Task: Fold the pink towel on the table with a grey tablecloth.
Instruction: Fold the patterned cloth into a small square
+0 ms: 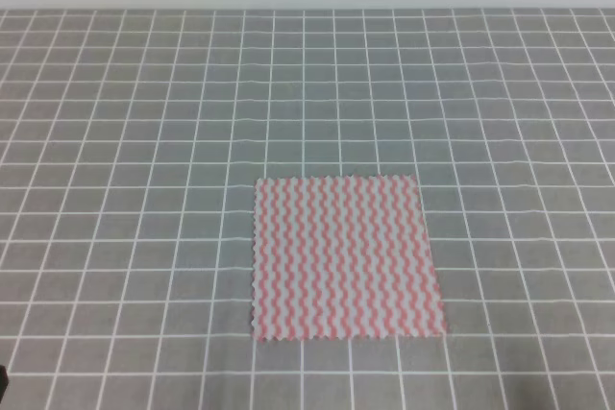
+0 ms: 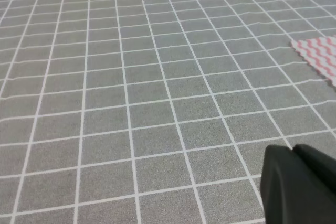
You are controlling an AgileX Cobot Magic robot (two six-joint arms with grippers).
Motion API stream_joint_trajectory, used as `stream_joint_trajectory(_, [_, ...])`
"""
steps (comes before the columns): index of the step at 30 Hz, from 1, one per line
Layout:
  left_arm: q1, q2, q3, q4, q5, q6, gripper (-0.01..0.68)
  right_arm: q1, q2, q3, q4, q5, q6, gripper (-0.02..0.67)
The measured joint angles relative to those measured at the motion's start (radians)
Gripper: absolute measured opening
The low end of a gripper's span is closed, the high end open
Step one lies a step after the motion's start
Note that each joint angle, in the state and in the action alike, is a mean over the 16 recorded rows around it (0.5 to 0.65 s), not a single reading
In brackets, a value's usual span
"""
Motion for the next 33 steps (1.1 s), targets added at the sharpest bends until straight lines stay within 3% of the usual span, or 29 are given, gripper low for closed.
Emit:
stream_joint_trajectory(25, [0.000, -0.002, 0.002, -0.005, -0.008, -0.004, -0.001, 0.000, -0.012, 0.007, 0.005, -0.014, 0.000, -0.016])
stream_joint_trajectory(33, [0.000, -0.002, 0.002, -0.063, -0.048, -0.019, 0.000, 0.000, -0.010, 0.007, 0.090, -0.102, 0.000, -0.016])
